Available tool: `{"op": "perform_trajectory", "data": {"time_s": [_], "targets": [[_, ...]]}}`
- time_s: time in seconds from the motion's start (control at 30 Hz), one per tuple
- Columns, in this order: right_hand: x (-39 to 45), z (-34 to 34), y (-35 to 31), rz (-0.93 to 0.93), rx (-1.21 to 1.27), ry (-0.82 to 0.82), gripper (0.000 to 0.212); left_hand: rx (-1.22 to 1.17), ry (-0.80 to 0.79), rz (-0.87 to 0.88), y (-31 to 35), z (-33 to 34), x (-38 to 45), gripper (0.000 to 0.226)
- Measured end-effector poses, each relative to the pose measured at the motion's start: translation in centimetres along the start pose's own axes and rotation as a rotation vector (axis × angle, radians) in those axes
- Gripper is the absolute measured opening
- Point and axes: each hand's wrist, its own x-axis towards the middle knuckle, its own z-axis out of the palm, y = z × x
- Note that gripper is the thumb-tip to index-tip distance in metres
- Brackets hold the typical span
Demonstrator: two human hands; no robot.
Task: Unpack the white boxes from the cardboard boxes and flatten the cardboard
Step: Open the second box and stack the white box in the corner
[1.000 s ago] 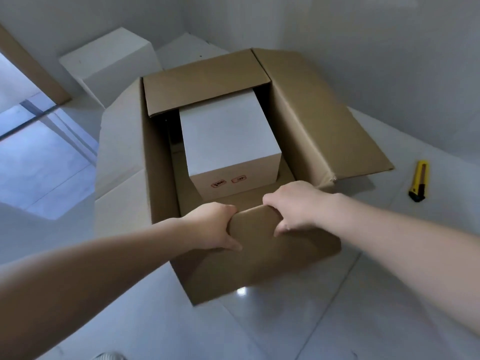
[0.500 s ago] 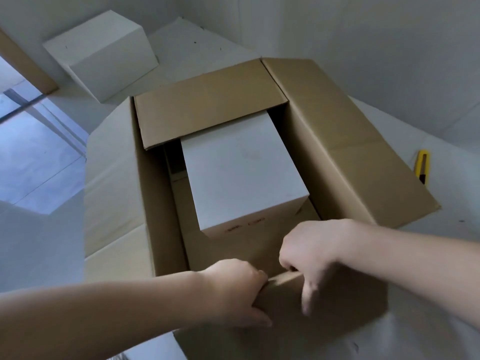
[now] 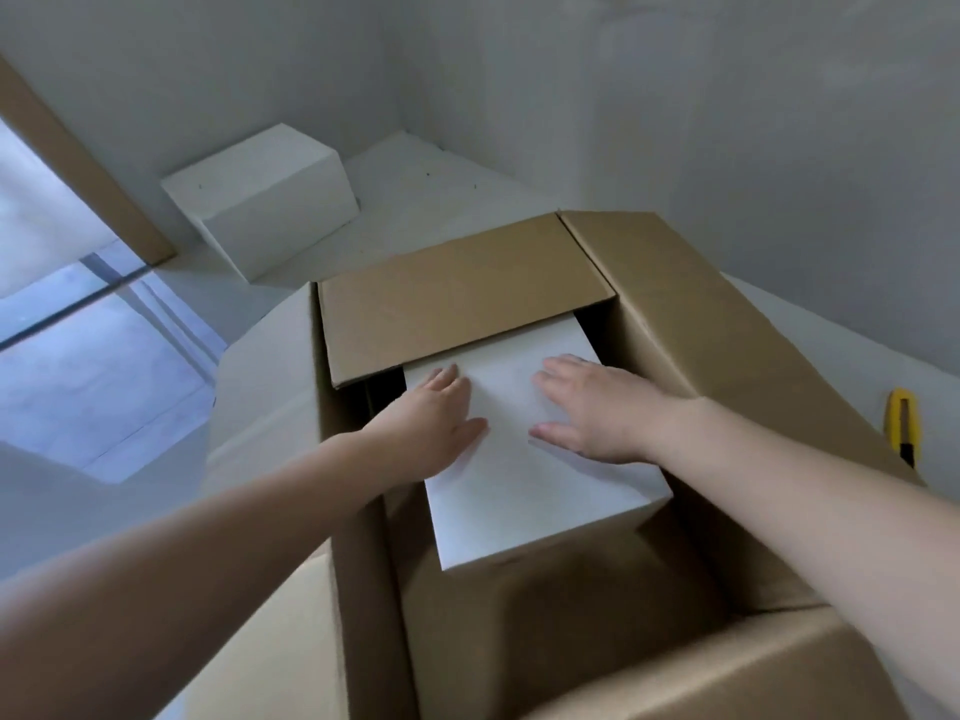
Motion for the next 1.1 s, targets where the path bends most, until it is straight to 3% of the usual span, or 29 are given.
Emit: {"op": "perform_trajectory", "data": {"time_s": [0.17, 0.37, 0.43, 0.5, 0.6, 0.67, 0.73, 0.83, 0.97, 1.03, 1.1], "targets": [[3.4, 0.6, -0.1, 0.047, 0.021, -0.054, 0.073, 0.075, 0.033, -0.052, -2.4, 0.6, 1.2, 0.065], [8.1, -2.5, -1.2, 0.087, -0.043, 0.171, 0.078, 0.277, 0.437, 0.050, -5.9, -4.8, 4.0, 0.074], [10.4, -4.8, -1.3, 0.130, -0.043, 0.263, 0.077, 0.370, 0.504, 0.059, -7.8, -7.5, 6.8, 0.080], [13.0, -7.0, -1.1, 0.187, -0.030, 0.318, 0.077, 0.421, 0.492, 0.025, -9.8, -9.4, 9.8, 0.090], [15.8, -8.8, -0.6, 0.255, 0.006, 0.265, 0.076, 0.410, 0.361, -0.093, -12.7, -10.4, 13.5, 0.099], [16.7, -8.9, -0.2, 0.287, 0.033, 0.210, 0.076, 0.302, 0.221, -0.177, -14.2, -9.8, 15.5, 0.091], [17.2, -8.4, 0.2, 0.304, 0.033, 0.171, 0.076, 0.199, 0.137, -0.234, -15.0, -8.6, 16.8, 0.066], [17.4, -7.3, 0.7, 0.327, 0.028, 0.135, 0.077, 0.139, 0.209, -0.289, -15.2, -7.7, 17.5, 0.038], [17.0, -6.5, 1.0, 0.349, 0.064, 0.118, 0.076, 0.154, 0.222, -0.268, -15.4, -7.6, 17.7, 0.038], [16.0, -6.3, 1.0, 0.350, 0.107, 0.125, 0.076, 0.139, 0.240, -0.267, -15.1, -7.4, 16.9, 0.048], [14.1, -5.7, 0.9, 0.374, 0.201, 0.137, 0.075, -0.031, 0.412, -0.241, -13.5, -6.1, 14.8, 0.062]]}}
